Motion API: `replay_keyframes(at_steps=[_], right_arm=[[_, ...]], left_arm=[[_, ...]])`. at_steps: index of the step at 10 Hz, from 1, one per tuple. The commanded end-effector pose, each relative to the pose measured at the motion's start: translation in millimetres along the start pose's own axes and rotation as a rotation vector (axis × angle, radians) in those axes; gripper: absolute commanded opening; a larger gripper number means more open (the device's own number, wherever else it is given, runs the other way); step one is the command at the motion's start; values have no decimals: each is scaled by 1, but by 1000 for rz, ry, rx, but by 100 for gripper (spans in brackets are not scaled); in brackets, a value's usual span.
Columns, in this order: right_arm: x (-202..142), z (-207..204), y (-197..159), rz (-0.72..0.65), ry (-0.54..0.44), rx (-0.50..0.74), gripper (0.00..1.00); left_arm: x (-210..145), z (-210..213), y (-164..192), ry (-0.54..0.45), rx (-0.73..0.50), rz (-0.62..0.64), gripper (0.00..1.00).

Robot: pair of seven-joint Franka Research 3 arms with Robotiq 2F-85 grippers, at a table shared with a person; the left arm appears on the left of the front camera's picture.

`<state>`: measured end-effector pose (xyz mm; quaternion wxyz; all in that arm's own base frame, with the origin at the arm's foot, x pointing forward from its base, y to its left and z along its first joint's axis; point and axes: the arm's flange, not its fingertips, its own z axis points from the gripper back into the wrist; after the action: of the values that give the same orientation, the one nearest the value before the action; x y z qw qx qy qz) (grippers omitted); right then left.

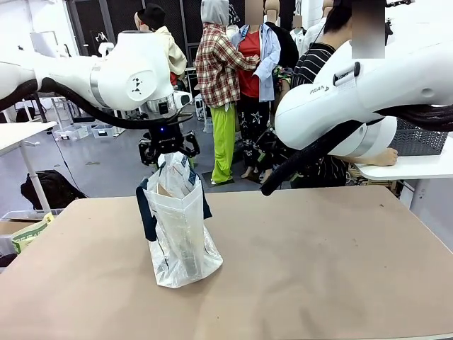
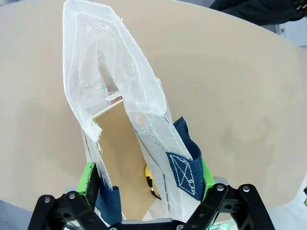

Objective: Transfer purchased items from the store into the shopping bag.
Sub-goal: Move the Reusable shopping bag to the right side of the table.

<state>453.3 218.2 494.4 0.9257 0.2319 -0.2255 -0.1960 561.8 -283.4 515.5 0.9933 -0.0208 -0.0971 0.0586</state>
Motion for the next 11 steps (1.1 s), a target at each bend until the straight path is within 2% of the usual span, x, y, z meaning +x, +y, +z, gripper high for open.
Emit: replay_keyframes(at_steps=[1, 3, 8, 11], right_arm=[[-4, -2, 1, -13, -2, -11, 100], [-4, -3, 1, -17, -3, -10, 100], [-5, -3, 0, -13, -3, -13, 100], [-4, -4, 1, -8, 3, -18, 100]], left_arm=[[6, -3, -5, 11, 49, 23, 100], [9, -6, -2, 31, 29, 40, 100], [8, -7, 0, 34, 35, 38, 1], [8, -7, 1, 41, 35, 42, 0]])
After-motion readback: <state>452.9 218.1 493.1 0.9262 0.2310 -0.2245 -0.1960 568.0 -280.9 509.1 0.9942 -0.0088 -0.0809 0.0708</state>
